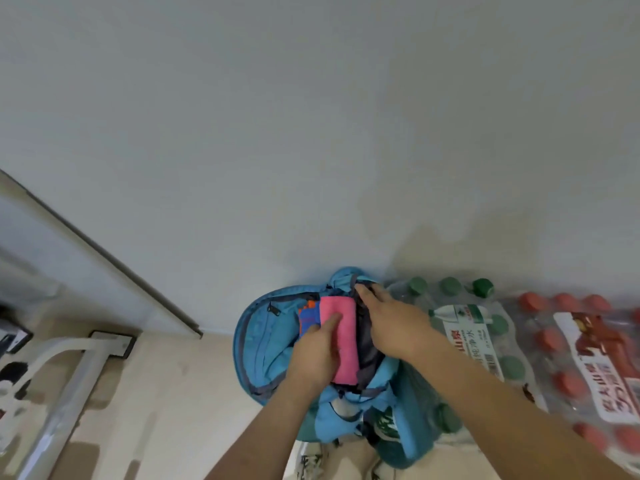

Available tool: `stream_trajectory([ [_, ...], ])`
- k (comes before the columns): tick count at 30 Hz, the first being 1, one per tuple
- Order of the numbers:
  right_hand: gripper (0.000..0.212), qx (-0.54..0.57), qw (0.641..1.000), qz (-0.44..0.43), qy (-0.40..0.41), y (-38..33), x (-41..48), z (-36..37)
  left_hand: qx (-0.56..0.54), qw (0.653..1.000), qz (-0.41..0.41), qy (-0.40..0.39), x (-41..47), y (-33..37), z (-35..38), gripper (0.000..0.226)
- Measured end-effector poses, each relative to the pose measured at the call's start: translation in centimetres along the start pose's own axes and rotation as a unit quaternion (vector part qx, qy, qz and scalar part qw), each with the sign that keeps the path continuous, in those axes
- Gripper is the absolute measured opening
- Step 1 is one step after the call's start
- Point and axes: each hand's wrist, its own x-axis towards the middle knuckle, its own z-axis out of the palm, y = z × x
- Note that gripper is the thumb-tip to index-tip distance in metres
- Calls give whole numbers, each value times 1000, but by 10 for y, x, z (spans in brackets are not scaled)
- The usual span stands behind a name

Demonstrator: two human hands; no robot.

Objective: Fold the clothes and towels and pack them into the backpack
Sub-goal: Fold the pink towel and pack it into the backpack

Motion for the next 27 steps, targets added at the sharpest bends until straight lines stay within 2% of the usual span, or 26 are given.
stream_trajectory([
  [3, 91, -79, 997, 7, 9, -1, -2, 10, 61, 998, -8, -2, -4, -8, 3, 59],
  [5, 97, -129, 991, 17, 30, 4, -7, 11, 172, 984, 18, 34, -4, -6, 0, 57],
  [7, 91, -147, 987, 20, 55, 12, -13, 12, 239, 968, 63, 42, -1, -2, -9, 66],
  [11, 67, -106, 985, 24, 132, 16, -24, 24, 281, 948, 144, -45, 10, -15, -14, 98],
  [14, 56, -69, 975, 33, 209, 25, -28, 37, 296, 938, 156, -86, 17, -21, -4, 109],
  [18, 24, -66, 959, 18, 275, 29, -35, 47, 287, 943, 147, -79, 27, -15, 6, 112],
  [21, 27, -51, 963, 25, 264, 34, -43, 51, 284, 945, 143, -78, 28, -12, 6, 111],
  [23, 34, -27, 969, 31, 243, 36, -49, 52, 254, 952, 163, -57, 25, -14, 3, 102],
  [25, 30, 0, 969, 34, 243, 35, -56, 51, 234, 951, 205, -2, 18, -18, 2, 92],
  [27, 22, 16, 966, 33, 255, 35, -61, 53, 256, 944, 208, -4, 10, -22, 3, 89],
])
